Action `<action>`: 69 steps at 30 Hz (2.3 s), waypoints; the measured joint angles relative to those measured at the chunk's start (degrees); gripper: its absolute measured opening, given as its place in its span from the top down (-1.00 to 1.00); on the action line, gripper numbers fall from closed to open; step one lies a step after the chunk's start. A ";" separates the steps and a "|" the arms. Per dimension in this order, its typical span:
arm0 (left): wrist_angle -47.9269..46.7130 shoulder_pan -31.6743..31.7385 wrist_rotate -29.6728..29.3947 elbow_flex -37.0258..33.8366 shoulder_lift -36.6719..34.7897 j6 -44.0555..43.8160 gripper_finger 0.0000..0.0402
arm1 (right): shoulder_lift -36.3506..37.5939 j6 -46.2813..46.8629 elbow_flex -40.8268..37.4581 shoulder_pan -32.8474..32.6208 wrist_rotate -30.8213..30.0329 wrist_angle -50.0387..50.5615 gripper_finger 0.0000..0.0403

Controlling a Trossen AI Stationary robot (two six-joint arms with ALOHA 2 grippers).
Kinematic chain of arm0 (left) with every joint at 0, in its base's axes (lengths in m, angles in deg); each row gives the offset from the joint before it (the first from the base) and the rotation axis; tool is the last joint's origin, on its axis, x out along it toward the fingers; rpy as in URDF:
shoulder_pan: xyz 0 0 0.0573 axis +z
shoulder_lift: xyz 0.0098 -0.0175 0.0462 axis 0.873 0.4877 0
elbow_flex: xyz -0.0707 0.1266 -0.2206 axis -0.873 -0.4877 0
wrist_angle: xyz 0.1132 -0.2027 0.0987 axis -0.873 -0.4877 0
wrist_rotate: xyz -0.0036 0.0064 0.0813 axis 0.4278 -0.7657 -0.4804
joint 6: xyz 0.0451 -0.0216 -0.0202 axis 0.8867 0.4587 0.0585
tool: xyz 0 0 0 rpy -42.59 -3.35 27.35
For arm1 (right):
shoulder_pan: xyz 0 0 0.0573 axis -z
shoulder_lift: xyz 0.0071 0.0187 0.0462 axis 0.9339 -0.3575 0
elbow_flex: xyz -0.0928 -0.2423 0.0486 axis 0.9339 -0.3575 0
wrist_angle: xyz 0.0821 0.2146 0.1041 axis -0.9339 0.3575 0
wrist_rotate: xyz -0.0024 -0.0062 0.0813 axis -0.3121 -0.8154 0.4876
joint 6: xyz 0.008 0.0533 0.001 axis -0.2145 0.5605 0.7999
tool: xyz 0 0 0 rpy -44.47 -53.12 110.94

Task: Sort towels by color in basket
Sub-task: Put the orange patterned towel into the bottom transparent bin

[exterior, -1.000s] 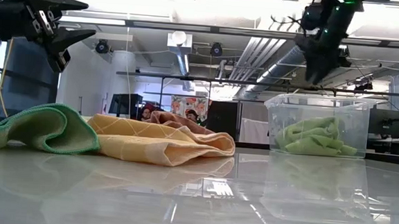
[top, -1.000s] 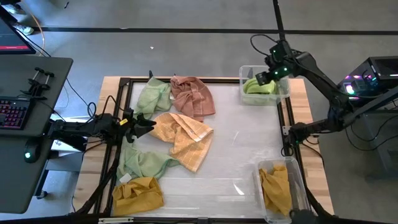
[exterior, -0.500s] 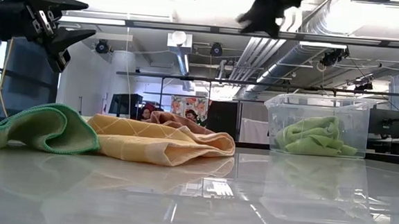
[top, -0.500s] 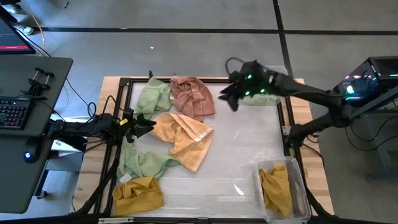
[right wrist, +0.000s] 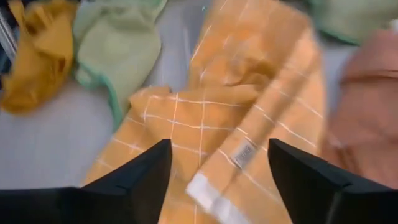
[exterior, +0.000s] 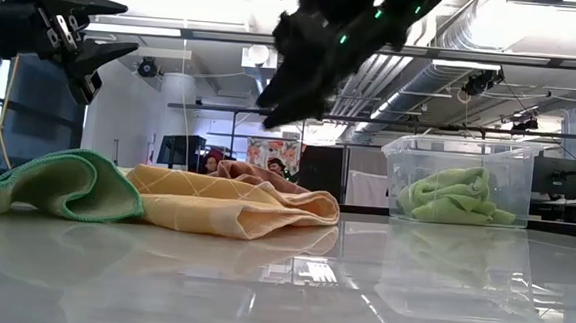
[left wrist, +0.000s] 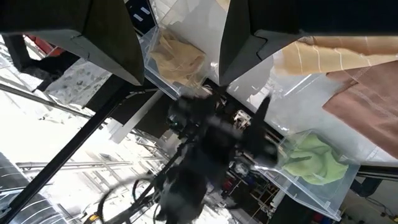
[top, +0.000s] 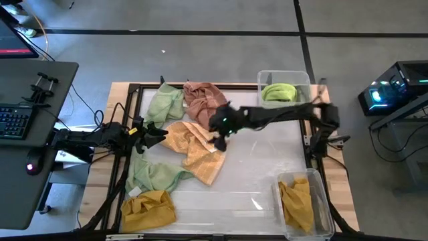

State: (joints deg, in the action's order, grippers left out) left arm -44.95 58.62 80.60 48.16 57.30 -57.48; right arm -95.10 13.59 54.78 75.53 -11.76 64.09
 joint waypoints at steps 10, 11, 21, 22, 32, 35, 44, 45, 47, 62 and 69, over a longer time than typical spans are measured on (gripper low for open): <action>-0.02 0.01 0.01 0.00 0.01 0.00 0.03 | -14.06 -12.46 -0.01 -5.19 1.61 -15.53 -0.40; 0.00 0.00 -0.01 0.00 -0.01 0.00 0.03 | -14.85 -12.24 -0.01 -5.26 1.11 -15.86 -0.40; -0.02 0.01 0.01 0.00 0.01 0.00 0.03 | -18.59 -7.78 0.39 -6.22 -6.81 -13.76 0.07; 0.01 -0.01 0.01 0.00 -0.01 0.00 0.03 | -18.57 -7.72 0.43 -6.29 -7.35 -12.57 0.19; -0.02 0.00 0.01 0.00 0.02 0.00 0.03 | -9.83 8.26 -0.27 -6.91 -2.76 -4.16 0.82; 0.00 -0.01 0.01 0.00 0.00 0.00 0.03 | -3.48 7.51 -0.09 -8.13 -3.39 -2.38 0.79; -0.04 -0.01 0.01 0.00 0.02 0.00 0.03 | 21.29 6.39 -0.03 -13.87 -9.14 6.50 0.89; -0.04 -0.01 -0.01 0.00 0.02 0.00 0.03 | 23.88 7.57 -0.03 -14.29 -7.71 6.60 0.86; -0.04 0.00 0.01 0.00 0.02 0.00 0.03 | 28.73 11.84 -0.03 -15.35 -4.42 6.13 0.83; -0.02 -0.01 0.01 0.00 0.02 0.00 0.03 | 46.44 57.36 0.03 -40.96 4.07 37.05 0.91; 0.00 0.01 0.01 0.00 0.02 0.00 0.03 | 44.23 59.24 0.01 -46.98 4.75 57.09 0.90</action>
State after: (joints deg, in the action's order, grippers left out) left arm -44.95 58.63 80.61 48.16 57.31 -57.48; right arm -50.87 72.83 54.80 28.55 -7.01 121.18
